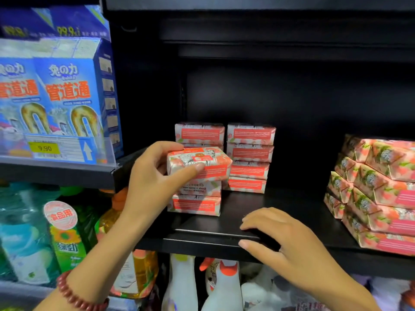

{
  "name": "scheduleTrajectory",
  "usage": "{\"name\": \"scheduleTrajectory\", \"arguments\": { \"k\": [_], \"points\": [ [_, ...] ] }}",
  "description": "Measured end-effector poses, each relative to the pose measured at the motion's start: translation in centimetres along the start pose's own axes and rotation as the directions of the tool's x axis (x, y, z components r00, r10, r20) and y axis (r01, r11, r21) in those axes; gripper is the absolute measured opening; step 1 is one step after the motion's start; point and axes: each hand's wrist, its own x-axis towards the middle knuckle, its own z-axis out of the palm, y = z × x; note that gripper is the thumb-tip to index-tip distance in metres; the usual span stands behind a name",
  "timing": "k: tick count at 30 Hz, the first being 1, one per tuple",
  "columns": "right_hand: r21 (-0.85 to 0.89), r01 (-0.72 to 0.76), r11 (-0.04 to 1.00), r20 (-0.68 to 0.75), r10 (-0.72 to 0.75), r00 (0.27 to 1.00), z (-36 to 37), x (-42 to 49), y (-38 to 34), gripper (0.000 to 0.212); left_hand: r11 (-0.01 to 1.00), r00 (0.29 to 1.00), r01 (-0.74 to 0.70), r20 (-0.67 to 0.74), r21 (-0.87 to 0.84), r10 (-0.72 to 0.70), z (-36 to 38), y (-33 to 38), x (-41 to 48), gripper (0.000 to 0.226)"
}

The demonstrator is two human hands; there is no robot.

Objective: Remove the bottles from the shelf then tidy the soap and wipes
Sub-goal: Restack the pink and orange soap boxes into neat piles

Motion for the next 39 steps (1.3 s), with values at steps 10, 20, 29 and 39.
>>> {"name": "scheduleTrajectory", "arguments": {
  "k": [10,20,29,39],
  "points": [
    [-0.026,0.024,0.999,-0.052,-0.025,0.998,0.2,-0.1,0.0,0.047,0.871,0.943,-0.26,-0.085,0.417,0.322,-0.3,-1.9,-0.4,0.043],
    [-0.055,0.044,0.998,-0.103,-0.049,0.993,0.5,-0.3,0.0,0.037,0.951,0.973,-0.202,-0.065,0.233,0.223,0.2,-2.1,-0.3,0.037],
    [-0.058,0.069,0.996,-0.117,-0.076,0.99,0.5,-0.3,-0.2,0.035,0.934,0.97,-0.204,-0.07,0.292,0.234,0.6,-2.3,0.0,0.036],
    [0.171,0.064,0.983,-0.313,-0.007,0.95,-1.3,1.3,-0.2,0.028,0.809,0.868,-0.466,0.006,0.358,0.497,2.0,-1.2,-5.2,0.015]
  ]
}}
